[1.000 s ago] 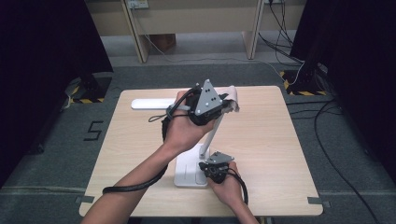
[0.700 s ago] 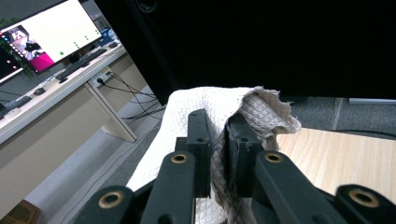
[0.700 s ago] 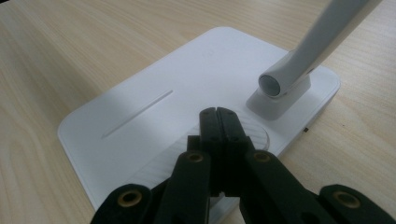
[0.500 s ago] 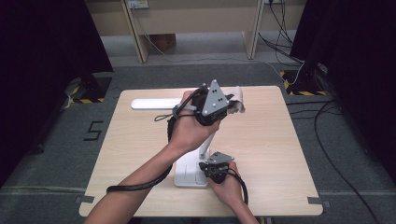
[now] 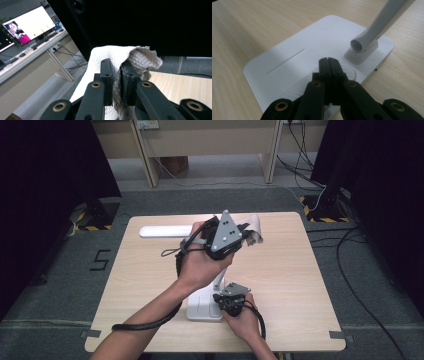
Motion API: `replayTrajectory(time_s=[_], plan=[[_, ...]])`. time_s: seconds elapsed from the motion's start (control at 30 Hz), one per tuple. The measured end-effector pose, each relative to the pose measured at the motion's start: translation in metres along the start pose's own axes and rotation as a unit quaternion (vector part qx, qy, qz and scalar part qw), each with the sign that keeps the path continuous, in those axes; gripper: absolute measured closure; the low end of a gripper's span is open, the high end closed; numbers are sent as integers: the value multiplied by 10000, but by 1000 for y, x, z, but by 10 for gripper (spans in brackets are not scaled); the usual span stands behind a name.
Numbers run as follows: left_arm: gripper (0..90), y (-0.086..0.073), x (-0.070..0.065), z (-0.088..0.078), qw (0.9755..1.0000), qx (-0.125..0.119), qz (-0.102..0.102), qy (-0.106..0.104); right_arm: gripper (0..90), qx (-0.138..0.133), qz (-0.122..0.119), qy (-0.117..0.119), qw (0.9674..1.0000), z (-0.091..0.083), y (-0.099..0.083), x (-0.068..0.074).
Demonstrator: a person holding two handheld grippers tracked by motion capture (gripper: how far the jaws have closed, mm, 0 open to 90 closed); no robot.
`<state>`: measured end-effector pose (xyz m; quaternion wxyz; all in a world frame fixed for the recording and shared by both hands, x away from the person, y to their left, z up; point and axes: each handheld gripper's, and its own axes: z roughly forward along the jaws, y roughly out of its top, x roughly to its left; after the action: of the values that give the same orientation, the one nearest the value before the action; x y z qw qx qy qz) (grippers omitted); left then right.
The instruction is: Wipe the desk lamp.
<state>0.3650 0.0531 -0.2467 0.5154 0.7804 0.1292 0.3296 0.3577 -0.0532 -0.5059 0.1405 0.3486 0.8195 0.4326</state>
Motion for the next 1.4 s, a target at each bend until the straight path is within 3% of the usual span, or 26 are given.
replayTrajectory(time_s=[0.13,0.2,0.8,1.07,1.4], plan=[[814,-4,1,-16,10000,-77,8,33,900,-15,-3,-9,10000,0,0,0],[814,-12,3,-35,9999,-110,7,111,900,-16,1,-14,10000,0,0,0],[814,-60,14,-104,9988,83,-7,473,900,-2,9,2,10000,0,0,0],[814,-90,18,-128,9974,242,-232,638,900,-2,22,-19,10000,0,0,0],[814,-126,35,-146,9922,485,-566,1002,900,14,25,-24,10000,0,0,1]])
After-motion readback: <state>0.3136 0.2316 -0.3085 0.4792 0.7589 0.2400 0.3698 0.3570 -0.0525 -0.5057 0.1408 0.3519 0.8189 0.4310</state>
